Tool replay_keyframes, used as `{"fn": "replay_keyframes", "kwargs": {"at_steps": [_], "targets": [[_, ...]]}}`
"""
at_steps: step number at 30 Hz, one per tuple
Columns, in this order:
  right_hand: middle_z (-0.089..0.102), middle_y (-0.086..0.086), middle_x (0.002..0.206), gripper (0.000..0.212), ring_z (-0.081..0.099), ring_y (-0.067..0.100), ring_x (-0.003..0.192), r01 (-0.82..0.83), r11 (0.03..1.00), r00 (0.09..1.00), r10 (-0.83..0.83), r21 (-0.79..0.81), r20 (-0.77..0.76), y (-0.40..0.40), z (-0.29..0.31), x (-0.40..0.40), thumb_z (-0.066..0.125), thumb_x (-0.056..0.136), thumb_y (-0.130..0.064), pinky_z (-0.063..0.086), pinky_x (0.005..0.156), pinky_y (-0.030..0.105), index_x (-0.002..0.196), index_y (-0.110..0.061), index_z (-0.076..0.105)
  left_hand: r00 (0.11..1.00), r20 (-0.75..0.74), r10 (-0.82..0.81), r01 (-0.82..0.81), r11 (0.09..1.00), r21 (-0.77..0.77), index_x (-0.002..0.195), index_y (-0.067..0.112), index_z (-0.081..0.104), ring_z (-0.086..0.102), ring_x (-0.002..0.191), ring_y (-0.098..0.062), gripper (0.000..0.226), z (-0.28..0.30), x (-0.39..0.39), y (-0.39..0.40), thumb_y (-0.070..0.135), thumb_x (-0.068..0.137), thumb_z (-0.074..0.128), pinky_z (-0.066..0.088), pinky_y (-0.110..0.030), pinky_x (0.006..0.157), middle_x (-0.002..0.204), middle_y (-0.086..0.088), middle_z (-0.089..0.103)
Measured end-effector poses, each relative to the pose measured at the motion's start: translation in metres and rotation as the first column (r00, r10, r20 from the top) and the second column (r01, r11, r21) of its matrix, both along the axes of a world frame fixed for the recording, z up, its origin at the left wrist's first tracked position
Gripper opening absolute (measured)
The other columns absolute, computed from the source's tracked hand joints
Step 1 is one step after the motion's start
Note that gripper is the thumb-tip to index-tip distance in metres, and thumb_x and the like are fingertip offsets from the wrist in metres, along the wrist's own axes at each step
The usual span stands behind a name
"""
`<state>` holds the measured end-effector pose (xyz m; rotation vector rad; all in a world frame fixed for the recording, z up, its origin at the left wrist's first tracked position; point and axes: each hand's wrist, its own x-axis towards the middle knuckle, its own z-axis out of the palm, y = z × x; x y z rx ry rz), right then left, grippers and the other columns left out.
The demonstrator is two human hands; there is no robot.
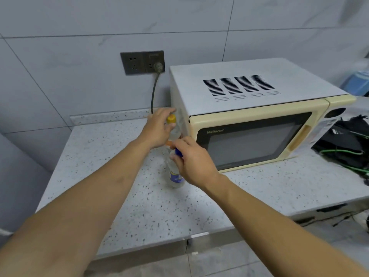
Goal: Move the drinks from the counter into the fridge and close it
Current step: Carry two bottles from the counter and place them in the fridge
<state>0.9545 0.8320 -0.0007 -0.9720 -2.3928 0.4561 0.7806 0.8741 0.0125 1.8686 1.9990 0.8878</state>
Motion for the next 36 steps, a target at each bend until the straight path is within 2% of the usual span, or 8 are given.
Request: {"fn": "replay_keyframes", "kwargs": {"at_steps": [6, 9, 14, 21, 25, 28, 32, 36], "targets": [[0.059, 0.002, 0.113, 0.024, 0.059, 0.015, 0.089, 0.046, 0.999, 0.991, -0.049, -0.025, -0.121, -0.009, -0.014, 0.031, 0.07, 0.091, -0.023, 0.052, 0.076, 0.027, 0.114, -0.015, 0.064, 0.998, -0.022, 0.052, -0.052, 0.999, 0.005, 0.133, 0.021, 0.055, 0.051, 0.114, -0.027, 0.04, -0.005, 0.01, -0.004, 0.024, 0.095, 0.063, 0.045, -0.041, 0.097, 0.13, -0.004, 0.053], [0.059, 0.001, 0.111, 0.03, 0.057, 0.014, 0.089, 0.088, 0.993, 0.982, -0.1, -0.081, -0.161, -0.01, -0.02, 0.04, 0.073, 0.088, -0.024, 0.05, 0.078, 0.024, 0.115, -0.016, 0.063, 0.994, -0.002, 0.113, -0.113, 0.993, 0.036, 0.123, 0.021, 0.061, 0.054, 0.103, -0.022, 0.032, -0.007, 0.018, -0.01, 0.025, 0.092, 0.067, 0.043, -0.032, 0.084, 0.113, 0.0, 0.052], [0.056, -0.002, 0.106, 0.032, 0.05, 0.009, 0.083, 0.138, 0.976, 0.973, -0.165, -0.166, -0.16, -0.009, -0.021, 0.051, 0.075, 0.086, -0.029, 0.035, 0.071, 0.005, 0.113, -0.018, 0.063, 0.976, 0.057, 0.209, -0.212, 0.976, 0.056, 0.12, 0.019, 0.065, 0.054, 0.102, -0.018, 0.031, -0.013, 0.031, -0.033, 0.024, 0.09, 0.069, 0.038, -0.026, 0.083, 0.118, -0.005, 0.054], [0.055, -0.002, 0.107, 0.029, 0.055, 0.016, 0.087, 0.111, 0.966, 0.984, -0.141, -0.235, -0.113, -0.008, -0.008, 0.055, 0.073, 0.088, -0.028, 0.05, 0.08, 0.026, 0.114, -0.019, 0.061, 0.951, 0.141, 0.275, -0.292, 0.948, 0.123, 0.124, 0.022, 0.064, 0.054, 0.09, -0.011, 0.034, -0.02, 0.035, -0.084, 0.021, 0.09, 0.068, 0.042, -0.023, 0.078, 0.114, -0.002, 0.056], [0.059, -0.001, 0.104, 0.031, 0.055, 0.015, 0.086, 0.089, 0.973, 0.98, -0.124, -0.215, -0.155, -0.009, -0.004, 0.057, 0.075, 0.086, -0.029, 0.043, 0.076, 0.019, 0.113, -0.017, 0.065, 0.937, 0.184, 0.297, -0.32, 0.941, 0.113, 0.12, 0.036, 0.062, 0.054, 0.076, 0.001, 0.034, -0.021, 0.03, -0.109, 0.022, 0.09, 0.069, 0.04, -0.014, 0.068, 0.107, 0.009, 0.055], [0.063, -0.005, 0.106, 0.034, 0.052, 0.009, 0.089, 0.079, 0.973, 0.975, -0.121, -0.217, -0.188, -0.011, -0.007, 0.062, 0.076, 0.085, -0.028, 0.035, 0.073, 0.008, 0.117, -0.019, 0.066, 0.924, 0.228, 0.307, -0.339, 0.933, 0.119, 0.118, 0.04, 0.059, 0.055, 0.083, 0.001, 0.034, -0.026, 0.031, -0.127, 0.026, 0.089, 0.07, 0.041, -0.015, 0.07, 0.104, 0.016, 0.057], [0.059, -0.02, 0.102, 0.04, 0.051, 0.01, 0.098, 0.109, 0.969, 0.944, -0.171, -0.224, -0.282, -0.02, -0.023, 0.072, 0.077, 0.082, -0.04, 0.044, 0.083, 0.021, 0.117, -0.025, 0.064, 0.887, 0.334, 0.318, -0.369, 0.924, 0.1, 0.121, 0.045, 0.053, 0.055, 0.105, -0.005, 0.038, -0.046, 0.036, -0.141, 0.034, 0.088, 0.07, 0.047, -0.024, 0.084, 0.118, 0.014, 0.058], [0.057, -0.023, 0.116, 0.058, 0.056, 0.003, 0.107, 0.078, 0.909, 0.883, -0.254, -0.409, -0.395, -0.04, -0.056, 0.082, 0.074, 0.069, -0.058, 0.046, 0.085, 0.019, 0.121, -0.043, 0.053, 0.757, 0.585, 0.289, -0.365, 0.931, 0.013, 0.117, 0.054, 0.049, 0.06, 0.108, 0.004, 0.051, -0.084, 0.042, -0.156, 0.032, 0.081, 0.078, 0.052, -0.011, 0.079, 0.114, 0.03, 0.061]]}}
